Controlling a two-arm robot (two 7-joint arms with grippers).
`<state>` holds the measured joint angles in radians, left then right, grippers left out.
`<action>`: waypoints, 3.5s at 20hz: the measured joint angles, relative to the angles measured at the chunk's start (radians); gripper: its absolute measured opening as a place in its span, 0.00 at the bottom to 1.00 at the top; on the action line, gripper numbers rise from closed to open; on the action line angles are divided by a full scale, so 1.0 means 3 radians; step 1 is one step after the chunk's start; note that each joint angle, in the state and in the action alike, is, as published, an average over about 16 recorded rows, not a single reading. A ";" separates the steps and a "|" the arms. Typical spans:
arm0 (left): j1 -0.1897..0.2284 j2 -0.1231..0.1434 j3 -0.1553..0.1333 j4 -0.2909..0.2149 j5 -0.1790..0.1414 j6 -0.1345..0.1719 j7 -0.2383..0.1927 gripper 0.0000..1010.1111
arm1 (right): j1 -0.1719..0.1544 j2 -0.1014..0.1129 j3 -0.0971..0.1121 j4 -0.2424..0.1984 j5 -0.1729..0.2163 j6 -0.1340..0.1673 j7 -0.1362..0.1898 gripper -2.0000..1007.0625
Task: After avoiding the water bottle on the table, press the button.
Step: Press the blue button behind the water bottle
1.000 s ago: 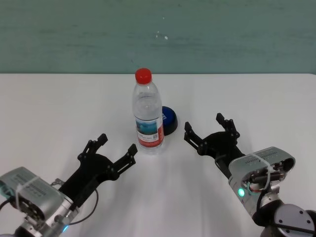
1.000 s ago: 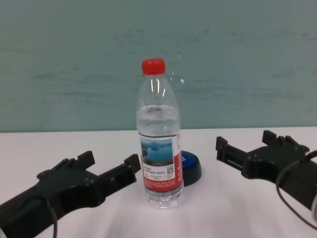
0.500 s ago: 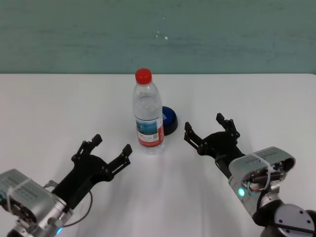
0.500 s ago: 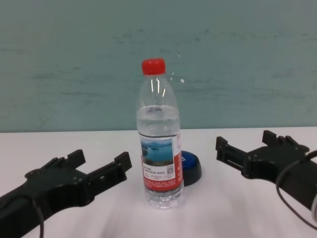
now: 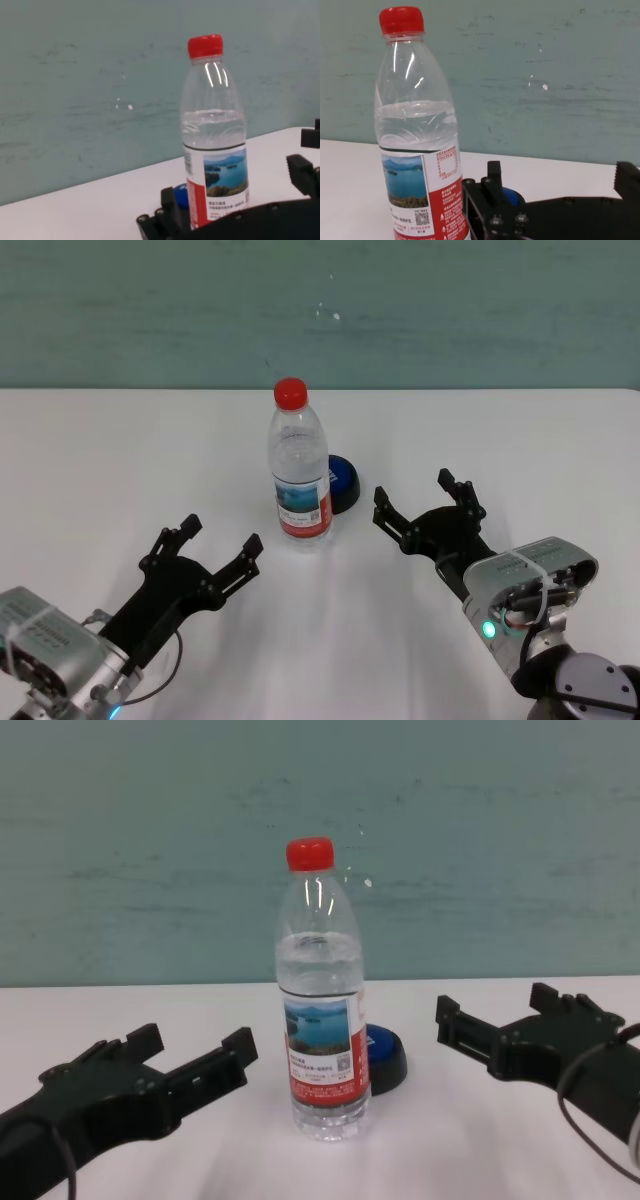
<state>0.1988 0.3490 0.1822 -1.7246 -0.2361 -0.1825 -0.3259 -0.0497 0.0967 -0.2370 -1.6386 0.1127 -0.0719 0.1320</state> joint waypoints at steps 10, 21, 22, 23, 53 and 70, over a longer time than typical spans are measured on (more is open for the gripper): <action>-0.0002 0.0000 -0.0030 -0.0008 -0.0012 0.0001 0.0006 1.00 | 0.0000 0.0000 0.0000 0.0000 0.0000 0.0000 0.0000 1.00; -0.0194 -0.0019 -0.0102 0.0162 0.0031 -0.0012 0.0042 1.00 | 0.0000 0.0000 0.0000 0.0000 0.0000 0.0000 0.0000 1.00; -0.0220 -0.0019 -0.0111 0.0186 0.0036 -0.0012 0.0043 1.00 | 0.0000 0.0000 0.0000 0.0000 0.0000 0.0000 0.0000 1.00; -0.0248 -0.0019 -0.0119 0.0209 0.0040 -0.0013 0.0043 1.00 | 0.0000 0.0000 0.0000 0.0000 0.0000 0.0000 0.0000 1.00; -0.0860 -0.0032 -0.0059 0.0682 0.0026 0.0011 -0.0064 1.00 | 0.0000 0.0000 0.0000 0.0000 0.0000 0.0000 0.0000 1.00; -0.1104 -0.0091 -0.0035 0.0945 0.0066 -0.0001 -0.0039 1.00 | 0.0000 0.0000 0.0000 0.0000 0.0000 0.0000 0.0000 1.00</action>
<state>-0.1324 0.3216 0.1717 -1.4411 -0.2163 -0.1828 -0.3375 -0.0497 0.0967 -0.2370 -1.6386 0.1127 -0.0719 0.1320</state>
